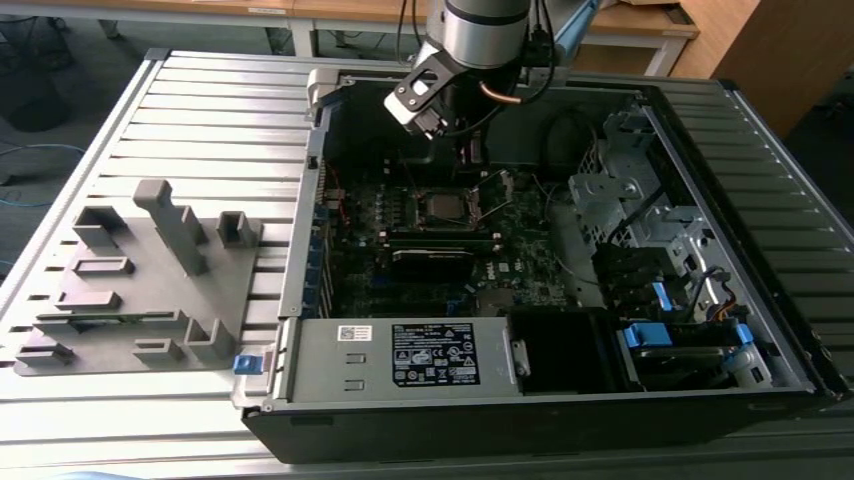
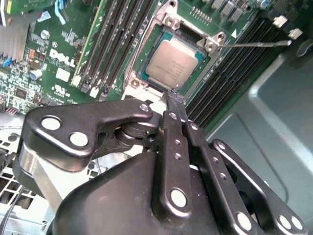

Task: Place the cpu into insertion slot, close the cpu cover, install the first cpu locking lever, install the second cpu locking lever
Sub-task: 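Close the cpu cover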

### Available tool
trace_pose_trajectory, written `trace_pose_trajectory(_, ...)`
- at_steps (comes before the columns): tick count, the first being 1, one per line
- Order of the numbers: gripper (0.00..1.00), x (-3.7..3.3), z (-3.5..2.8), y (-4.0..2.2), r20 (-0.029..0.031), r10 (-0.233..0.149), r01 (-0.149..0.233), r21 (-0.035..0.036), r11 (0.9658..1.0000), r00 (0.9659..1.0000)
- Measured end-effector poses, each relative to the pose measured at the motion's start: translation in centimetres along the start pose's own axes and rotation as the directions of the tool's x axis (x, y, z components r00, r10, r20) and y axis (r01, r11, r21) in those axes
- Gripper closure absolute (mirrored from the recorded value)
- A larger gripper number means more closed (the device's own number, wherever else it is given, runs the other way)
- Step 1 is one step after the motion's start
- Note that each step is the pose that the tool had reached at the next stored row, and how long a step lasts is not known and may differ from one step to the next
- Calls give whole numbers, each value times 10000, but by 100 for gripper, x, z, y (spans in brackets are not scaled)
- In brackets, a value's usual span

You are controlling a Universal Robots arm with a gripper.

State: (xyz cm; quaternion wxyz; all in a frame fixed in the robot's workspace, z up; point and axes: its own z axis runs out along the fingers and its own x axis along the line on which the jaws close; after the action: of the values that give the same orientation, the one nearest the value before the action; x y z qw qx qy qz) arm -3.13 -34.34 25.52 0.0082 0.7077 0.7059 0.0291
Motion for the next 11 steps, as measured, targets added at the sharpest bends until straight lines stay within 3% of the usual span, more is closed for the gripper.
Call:
trace_pose_trajectory(5, 89, 0, 4, 65, 0, 0, 0, 0, 10000, 10000)
trace_pose_trajectory(11, 89, 1, -17, 69, 0, 0, 0, 0, 10000, 10000)
